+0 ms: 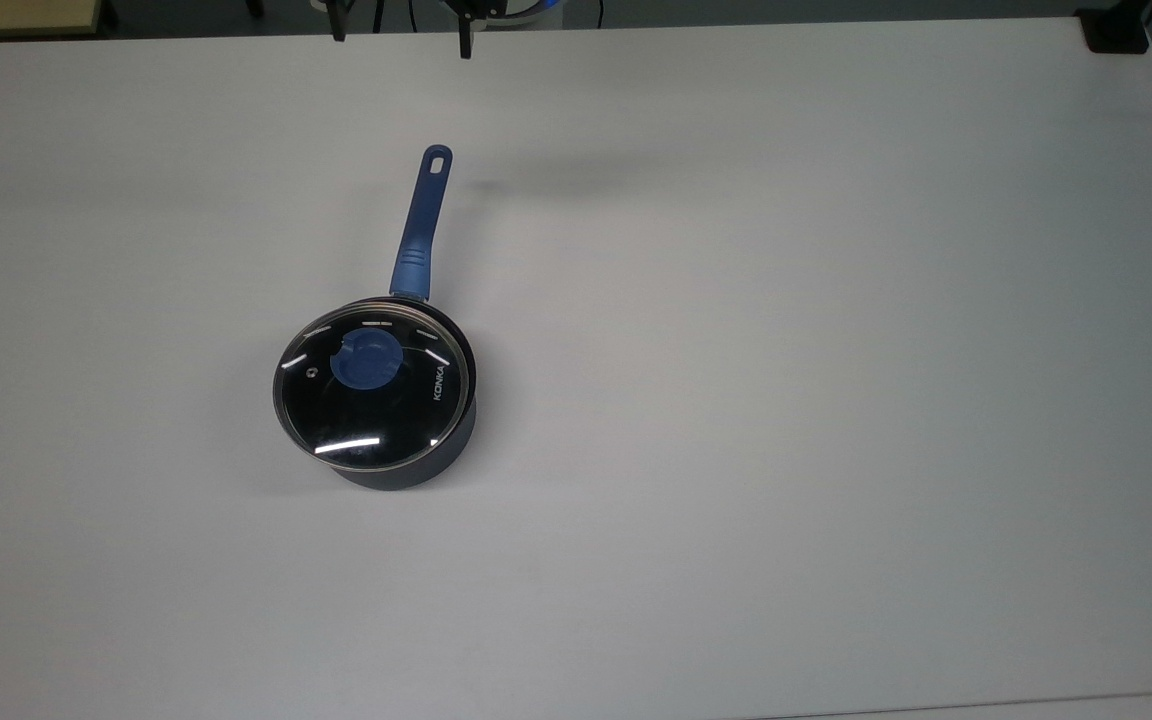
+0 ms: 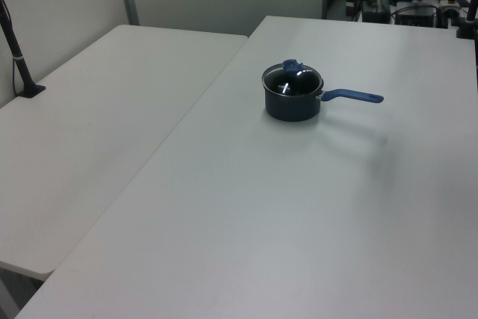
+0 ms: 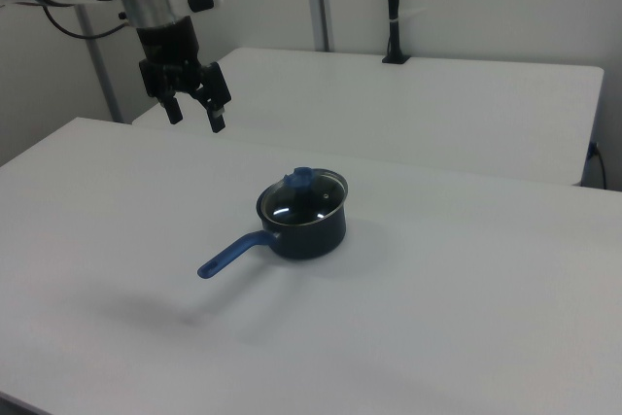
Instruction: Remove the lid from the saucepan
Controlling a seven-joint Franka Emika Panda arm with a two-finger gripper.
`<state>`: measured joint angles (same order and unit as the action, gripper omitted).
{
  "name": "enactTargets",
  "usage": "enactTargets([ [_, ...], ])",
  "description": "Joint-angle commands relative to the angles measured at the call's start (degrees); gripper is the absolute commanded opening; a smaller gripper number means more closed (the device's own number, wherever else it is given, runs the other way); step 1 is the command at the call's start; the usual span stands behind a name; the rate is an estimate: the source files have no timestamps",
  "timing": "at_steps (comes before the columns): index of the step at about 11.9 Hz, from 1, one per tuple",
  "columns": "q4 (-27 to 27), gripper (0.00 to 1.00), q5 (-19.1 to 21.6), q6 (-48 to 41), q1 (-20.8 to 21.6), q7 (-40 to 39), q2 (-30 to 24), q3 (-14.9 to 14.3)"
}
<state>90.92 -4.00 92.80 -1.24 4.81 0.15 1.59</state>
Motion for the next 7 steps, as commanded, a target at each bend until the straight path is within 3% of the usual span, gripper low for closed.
enactTargets([
  [1,2.16,1.0,1.19,0.98,0.97,-0.76,-1.91,-1.06],
  [7,2.24,1.0,1.19,0.89,0.97,-0.41,-1.99,-1.06],
])
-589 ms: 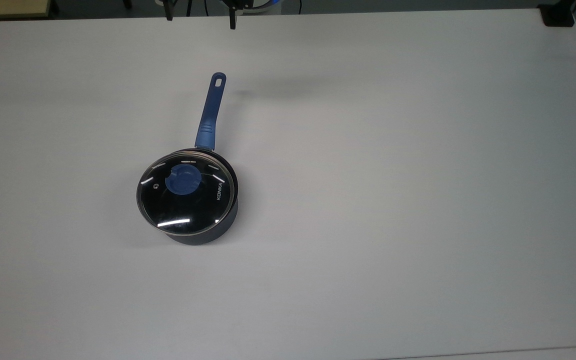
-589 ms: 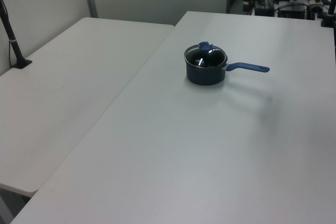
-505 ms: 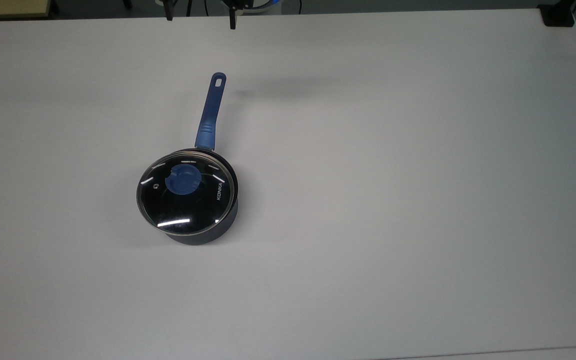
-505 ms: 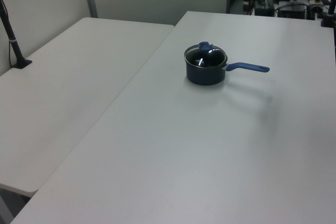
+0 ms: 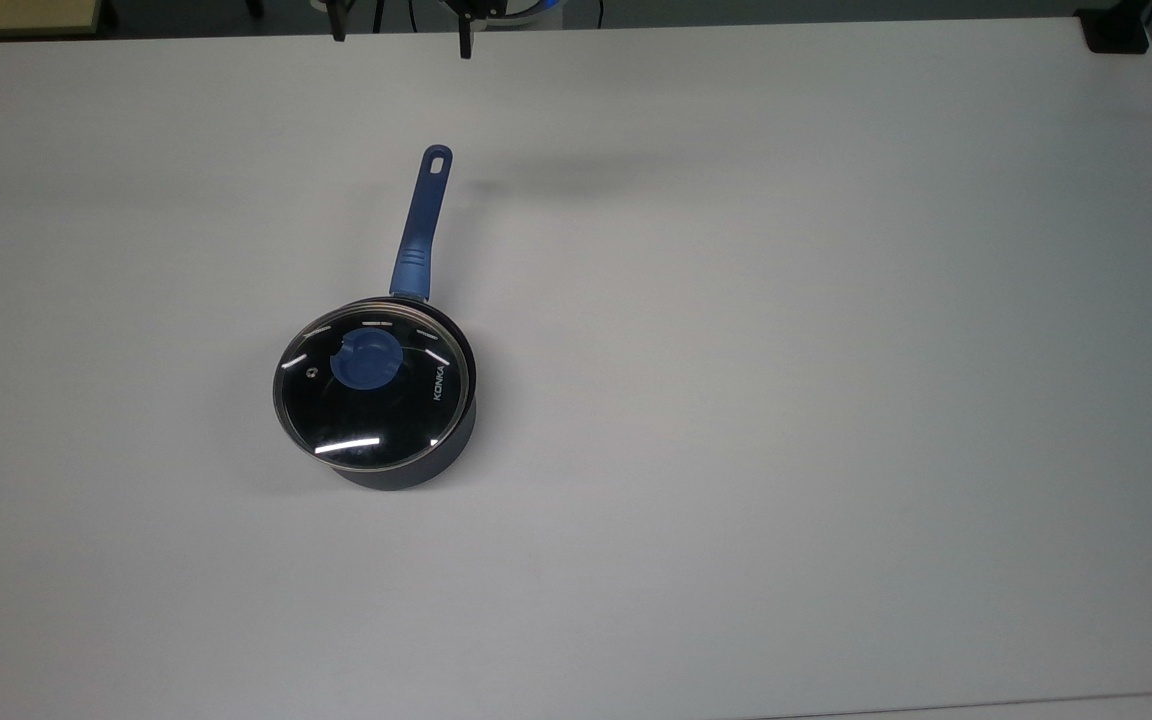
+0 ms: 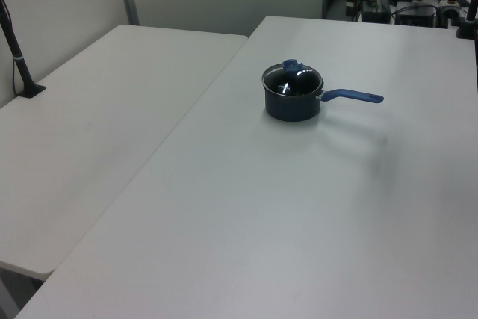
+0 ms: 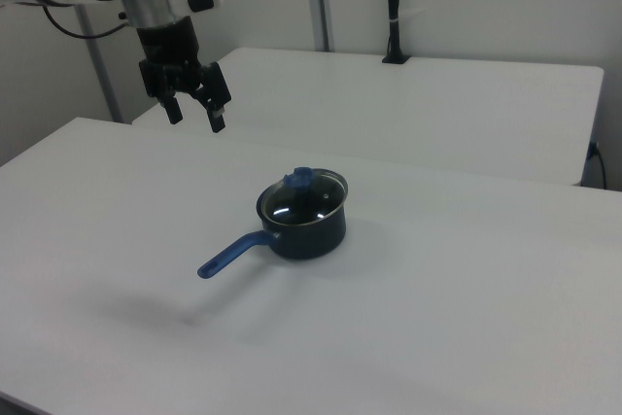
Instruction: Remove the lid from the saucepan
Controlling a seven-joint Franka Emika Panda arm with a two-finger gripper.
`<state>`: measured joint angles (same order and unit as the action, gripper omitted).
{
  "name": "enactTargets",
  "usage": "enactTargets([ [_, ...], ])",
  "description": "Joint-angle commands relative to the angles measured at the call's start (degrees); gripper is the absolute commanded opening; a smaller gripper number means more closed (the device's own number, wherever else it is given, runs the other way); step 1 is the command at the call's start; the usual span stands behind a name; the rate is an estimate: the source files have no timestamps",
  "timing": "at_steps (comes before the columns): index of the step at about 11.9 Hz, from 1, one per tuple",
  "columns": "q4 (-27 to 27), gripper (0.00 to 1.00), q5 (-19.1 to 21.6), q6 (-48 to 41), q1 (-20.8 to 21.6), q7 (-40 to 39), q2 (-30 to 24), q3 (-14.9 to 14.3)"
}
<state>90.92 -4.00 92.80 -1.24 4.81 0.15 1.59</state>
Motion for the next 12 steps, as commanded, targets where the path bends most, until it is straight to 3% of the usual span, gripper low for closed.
enactTargets([
  [1,2.24,1.0,1.19,0.71,0.97,-0.41,-1.99,-1.06],
  [4,2.16,1.0,0.66,0.97,0.1,-3.12,-1.73,-1.06],
  [7,0.5,1.0,0.48,3.51,-4.12,-7.45,1.77,-1.68],
  [12,-0.05,1.0,0.22,22.21,-4.91,8.8,11.35,-1.5],
])
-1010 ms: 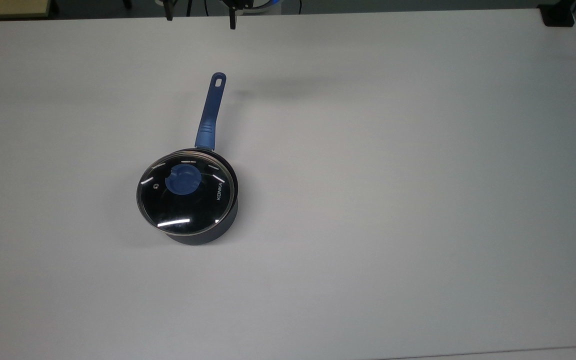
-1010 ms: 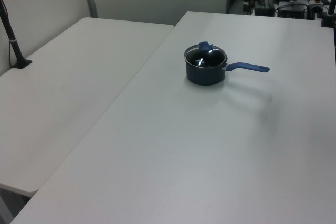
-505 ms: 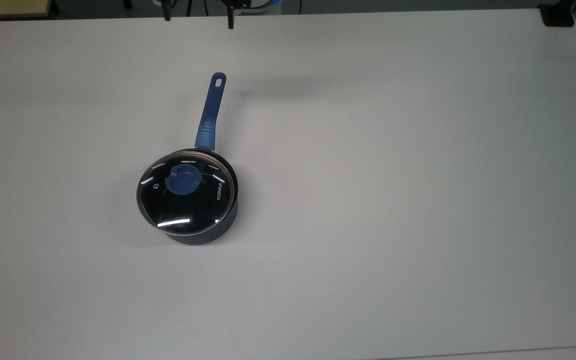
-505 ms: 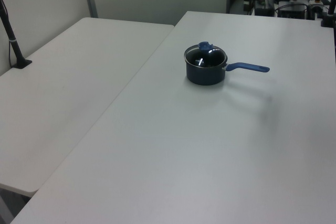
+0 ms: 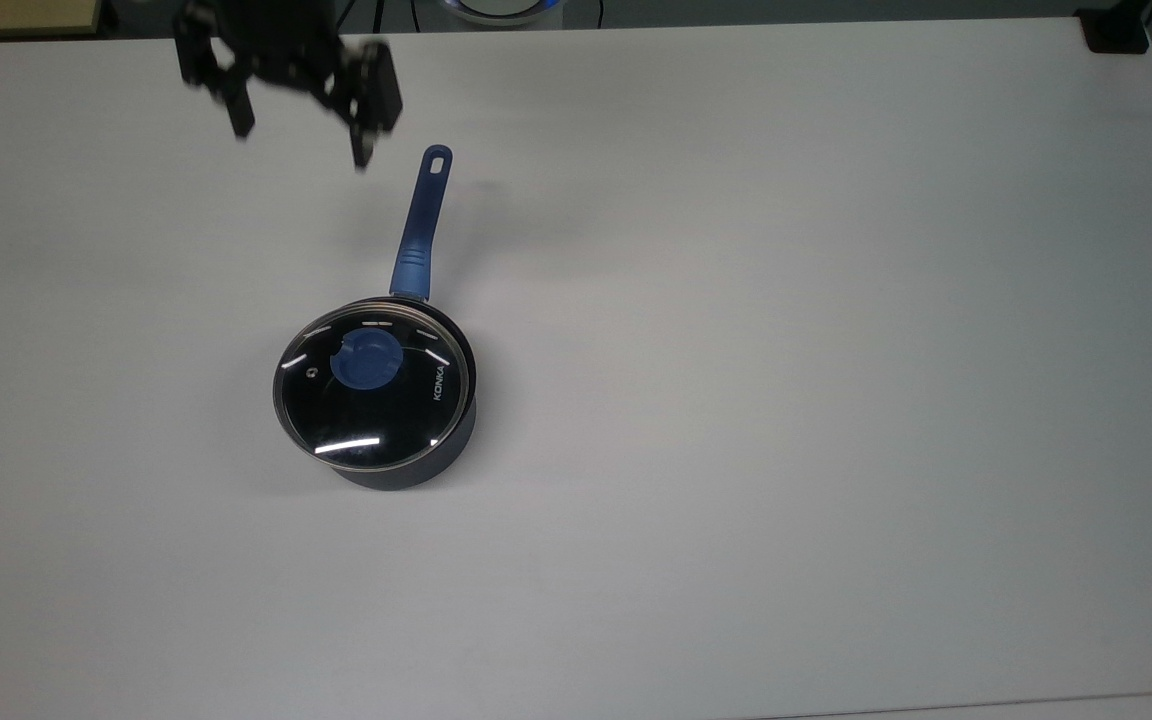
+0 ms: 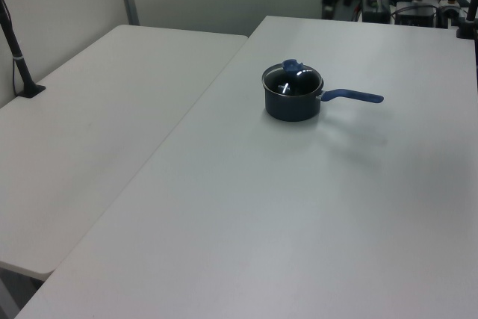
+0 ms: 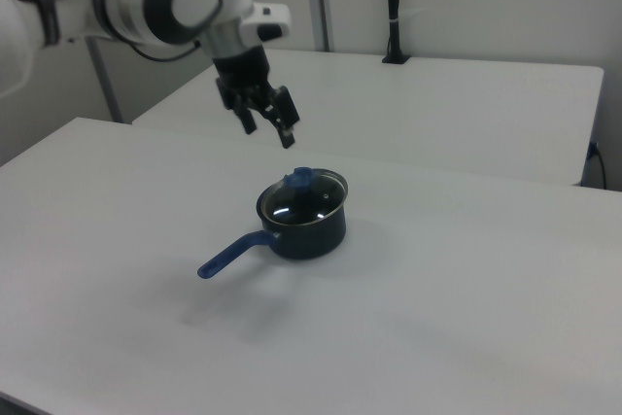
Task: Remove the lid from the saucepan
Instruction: 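Lower the gripper onto the blue knob of the glass lid and grasp it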
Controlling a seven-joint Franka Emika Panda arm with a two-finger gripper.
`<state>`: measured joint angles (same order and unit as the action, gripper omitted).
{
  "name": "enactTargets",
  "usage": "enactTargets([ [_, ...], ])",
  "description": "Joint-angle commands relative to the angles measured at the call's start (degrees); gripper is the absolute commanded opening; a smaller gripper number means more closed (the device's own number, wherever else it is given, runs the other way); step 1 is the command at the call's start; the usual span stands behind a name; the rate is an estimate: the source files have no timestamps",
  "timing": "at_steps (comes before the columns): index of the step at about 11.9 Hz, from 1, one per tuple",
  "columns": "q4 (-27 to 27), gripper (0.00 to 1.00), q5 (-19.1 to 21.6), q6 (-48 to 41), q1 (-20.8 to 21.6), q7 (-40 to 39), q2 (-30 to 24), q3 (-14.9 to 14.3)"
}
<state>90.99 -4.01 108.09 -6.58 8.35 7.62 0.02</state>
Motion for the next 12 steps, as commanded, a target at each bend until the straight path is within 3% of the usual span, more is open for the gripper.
enactTargets([
  [1,-0.2,1.0,0.41,9.83,0.51,5.62,6.07,0.07],
  [6,-1.95,1.0,0.32,18.83,0.87,9.66,15.92,2.17],
  [12,-3.19,1.0,-0.55,19.79,0.6,12.21,18.12,3.41],
])
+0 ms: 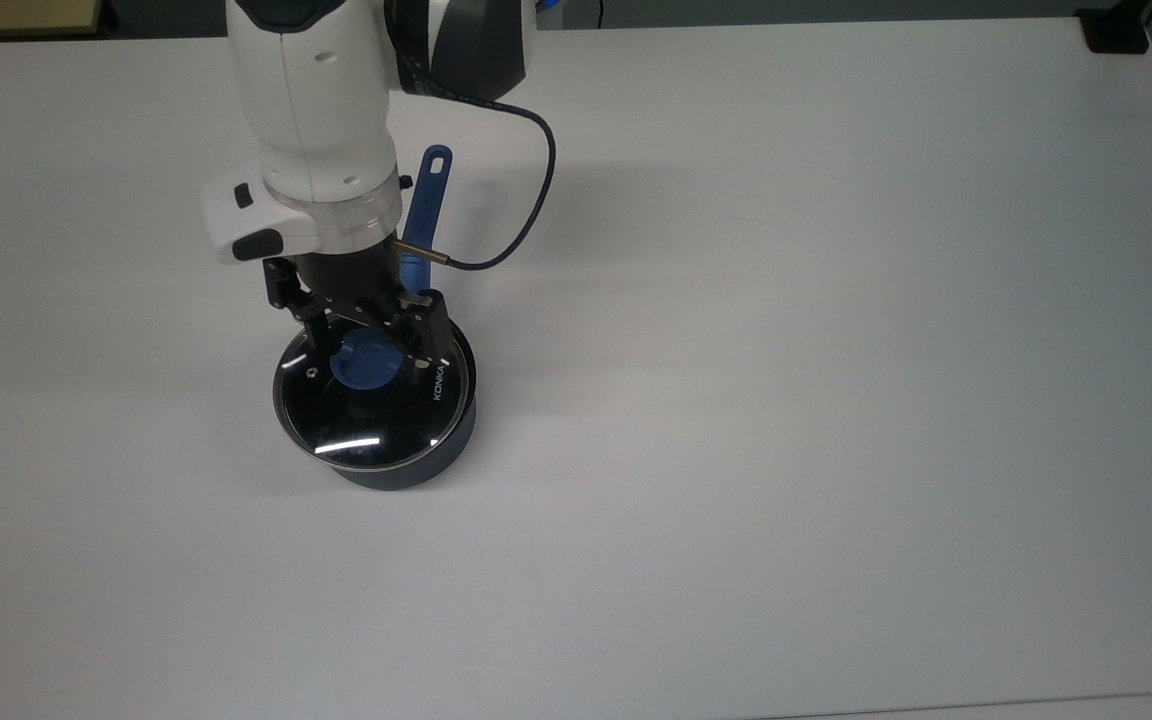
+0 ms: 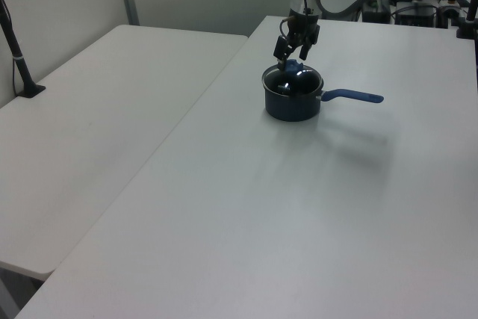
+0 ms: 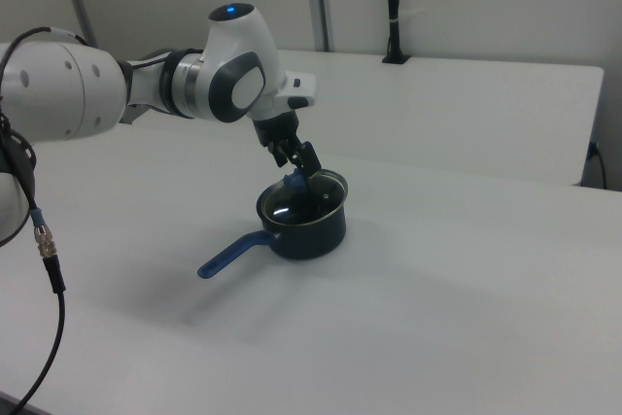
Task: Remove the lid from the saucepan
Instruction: 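Lower the gripper onto the blue knob of the glass lid and grasp it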
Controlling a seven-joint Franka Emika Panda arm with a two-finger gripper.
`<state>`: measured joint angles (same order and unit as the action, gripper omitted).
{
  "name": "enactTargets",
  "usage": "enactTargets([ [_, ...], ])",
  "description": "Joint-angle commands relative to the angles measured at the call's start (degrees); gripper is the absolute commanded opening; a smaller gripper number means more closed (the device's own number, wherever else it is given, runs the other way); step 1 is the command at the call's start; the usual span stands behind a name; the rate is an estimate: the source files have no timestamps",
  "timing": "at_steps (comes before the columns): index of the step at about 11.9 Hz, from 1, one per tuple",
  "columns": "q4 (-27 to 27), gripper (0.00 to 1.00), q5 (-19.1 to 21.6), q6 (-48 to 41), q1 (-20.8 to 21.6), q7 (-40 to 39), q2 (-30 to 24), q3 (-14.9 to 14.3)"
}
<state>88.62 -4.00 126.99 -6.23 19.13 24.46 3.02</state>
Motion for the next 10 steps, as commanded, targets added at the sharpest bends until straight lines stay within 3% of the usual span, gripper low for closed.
enactTargets([
  [1,-0.81,1.0,-1.97,0.98,0.25,1.61,1.81,0.41],
  [3,-0.9,0.99,-2.85,1.16,0.43,2.23,2.43,0.41],
  [8,-0.99,0.48,-3.04,1.24,0.16,2.05,1.55,0.41],
  [10,-0.99,0.42,-3.12,1.07,0.07,1.79,1.03,0.41],
])
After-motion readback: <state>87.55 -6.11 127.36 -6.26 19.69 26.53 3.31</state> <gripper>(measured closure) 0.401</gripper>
